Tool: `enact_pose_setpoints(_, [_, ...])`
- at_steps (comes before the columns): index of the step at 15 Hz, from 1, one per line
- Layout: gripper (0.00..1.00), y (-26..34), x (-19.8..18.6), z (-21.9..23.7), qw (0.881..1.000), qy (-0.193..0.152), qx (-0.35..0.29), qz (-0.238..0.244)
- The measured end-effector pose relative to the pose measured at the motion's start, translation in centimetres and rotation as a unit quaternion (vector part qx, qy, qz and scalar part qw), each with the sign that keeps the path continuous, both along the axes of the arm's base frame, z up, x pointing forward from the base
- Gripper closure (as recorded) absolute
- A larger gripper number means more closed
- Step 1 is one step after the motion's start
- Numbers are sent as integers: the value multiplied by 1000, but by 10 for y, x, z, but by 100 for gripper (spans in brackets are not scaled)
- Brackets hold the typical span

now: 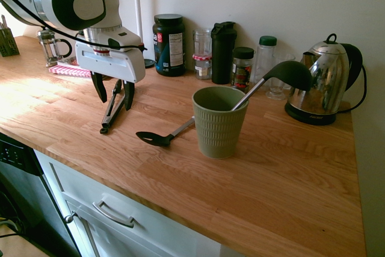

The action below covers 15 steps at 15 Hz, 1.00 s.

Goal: Put the tongs back in the holder

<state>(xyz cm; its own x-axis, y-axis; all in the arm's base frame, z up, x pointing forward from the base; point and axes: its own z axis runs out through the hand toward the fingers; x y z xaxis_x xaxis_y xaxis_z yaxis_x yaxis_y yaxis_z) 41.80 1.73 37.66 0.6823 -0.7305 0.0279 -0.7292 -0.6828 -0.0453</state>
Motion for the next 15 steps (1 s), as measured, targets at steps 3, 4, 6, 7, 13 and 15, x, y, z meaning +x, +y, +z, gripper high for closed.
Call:
enact_pose_setpoints(3, [0,2,1,-2,1000,2,-6,25])
enact_pose_setpoints(4, [0,9,3,3,998,-3,-7,57])
enact_pose_setpoints(6, [0,34,8,19,993,-18,-12,119])
enact_pose_setpoints(7, [0,49,10,28,988,-25,-15,149])
enact_pose_setpoints(13, [0,117,20,35,959,-54,-21,278])
enact_pose_setpoints(15, [0,125,31,18,959,-65,-25,273])
